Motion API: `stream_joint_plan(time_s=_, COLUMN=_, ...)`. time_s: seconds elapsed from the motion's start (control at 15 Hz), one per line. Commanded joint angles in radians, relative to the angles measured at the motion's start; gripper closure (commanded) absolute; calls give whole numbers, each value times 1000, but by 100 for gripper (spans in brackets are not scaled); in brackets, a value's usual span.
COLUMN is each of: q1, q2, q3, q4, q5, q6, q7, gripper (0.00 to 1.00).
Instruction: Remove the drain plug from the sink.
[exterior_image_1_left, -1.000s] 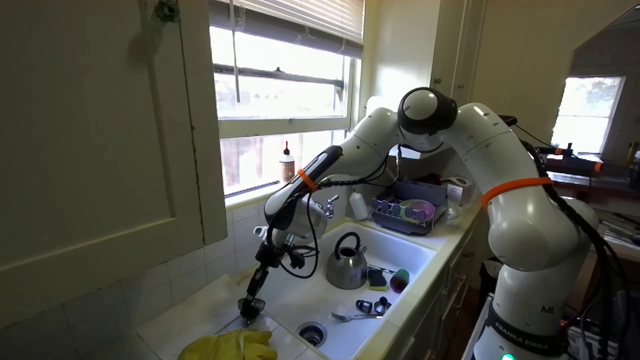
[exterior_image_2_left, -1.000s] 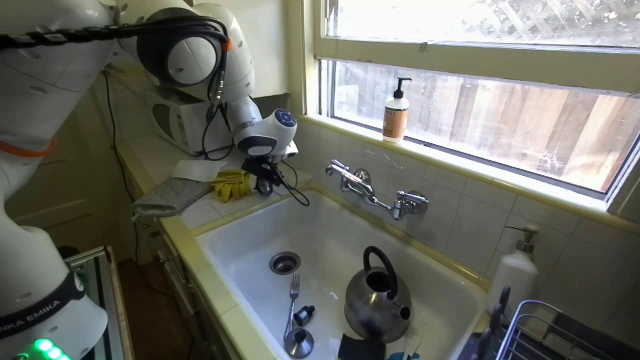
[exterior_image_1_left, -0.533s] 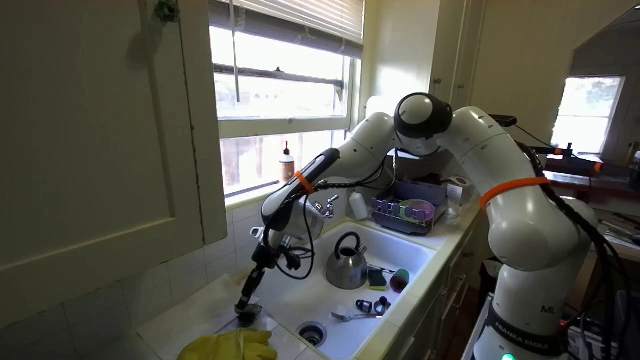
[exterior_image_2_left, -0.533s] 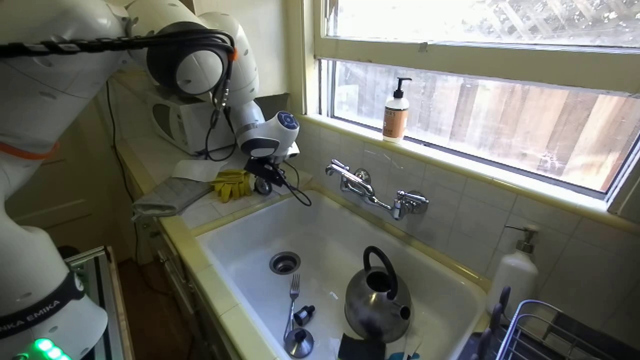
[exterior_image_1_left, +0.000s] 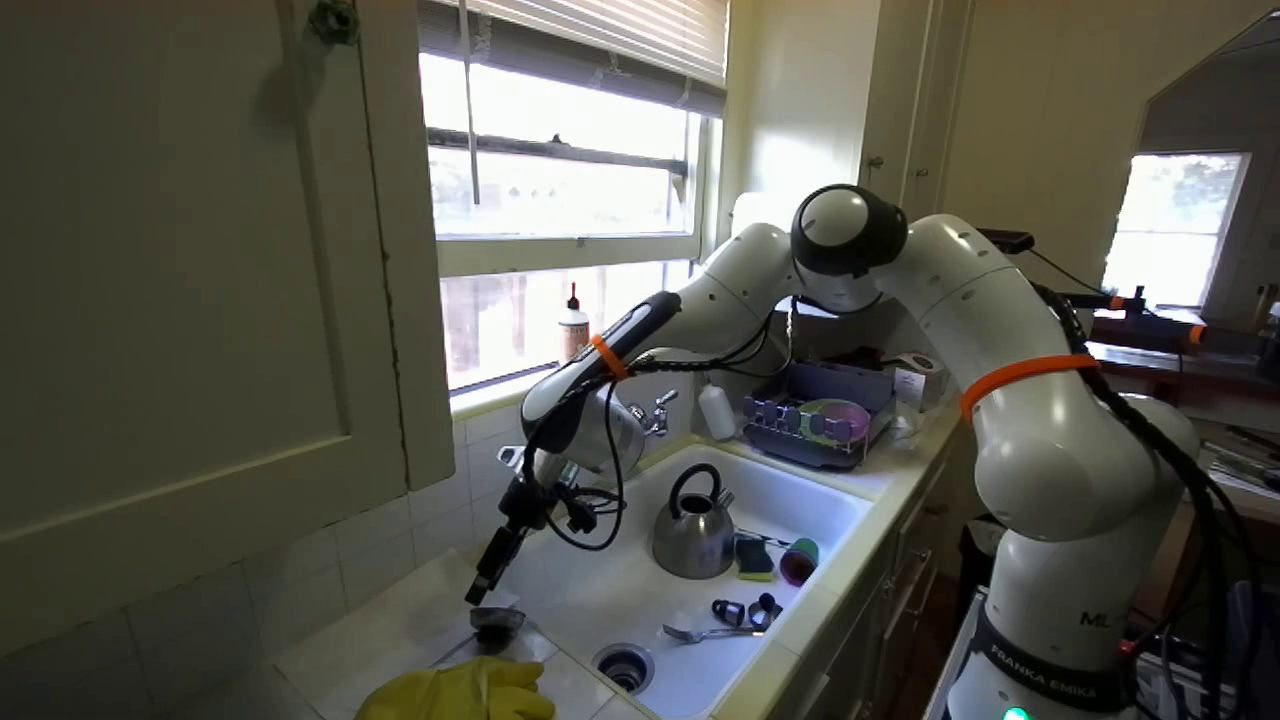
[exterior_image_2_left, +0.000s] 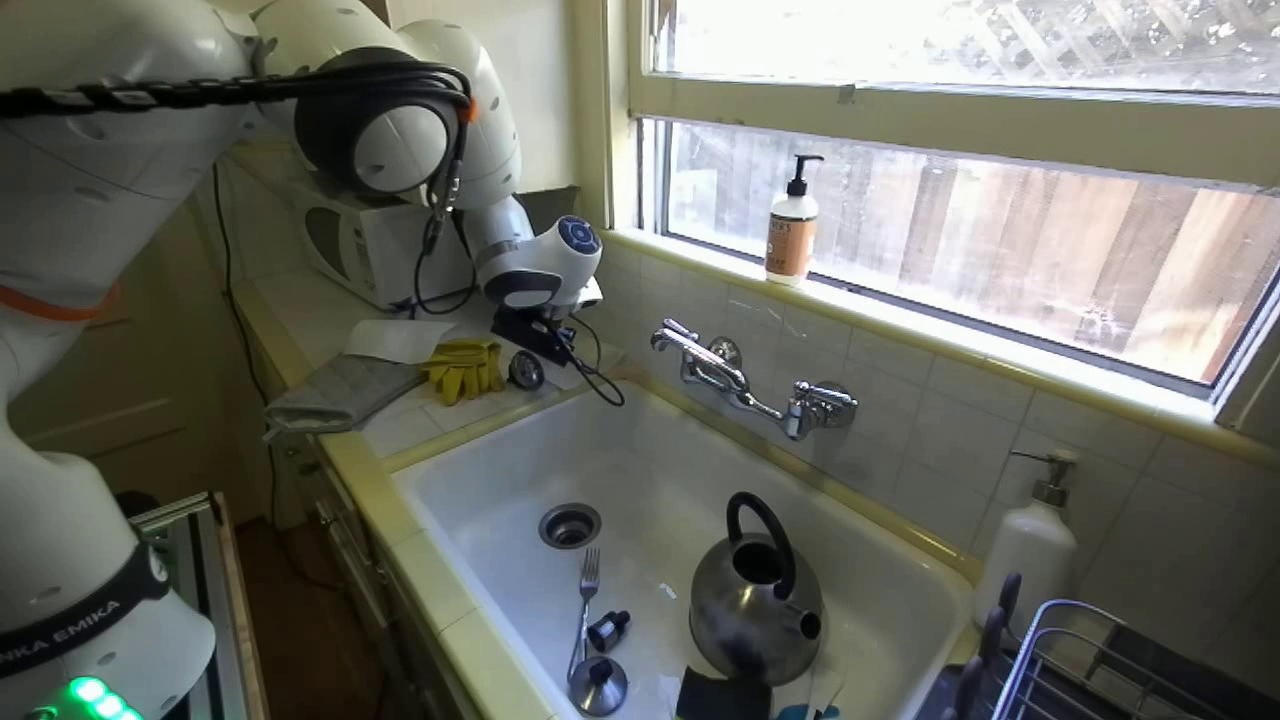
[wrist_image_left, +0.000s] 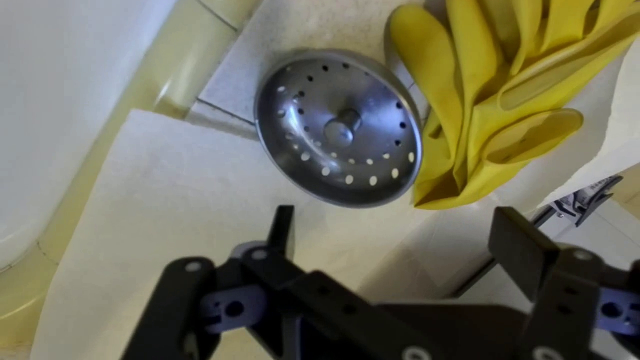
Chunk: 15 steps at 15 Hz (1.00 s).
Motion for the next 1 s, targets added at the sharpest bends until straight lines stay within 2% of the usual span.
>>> stream_joint_plan(time_s=0.0, q1=-55, q2=-17, q3=43, q4=-32, q5=37, q6=13, q7=10, gripper=0)
stream_joint_plan(time_s=0.33, q1=-93, q2=-79, q3=51, q4=-101, q5=125, q6=109, q7=130, gripper=0)
stream_joint_plan(time_s=0.6, q1=-99, q2=-149, q3=36, q4=-190, q5=115, q6=234, q7=289, gripper=0)
stream_joint_plan(time_s=0.8, q1=-74, q2=-230, q3=-12, q4=-252, q5=73, q6=239, q7=443, gripper=0)
stream_joint_plan(time_s=0.93, q1=-48, q2=-297, q3=-63, q4=-278, q5=53, q6=183, q7=539, gripper=0)
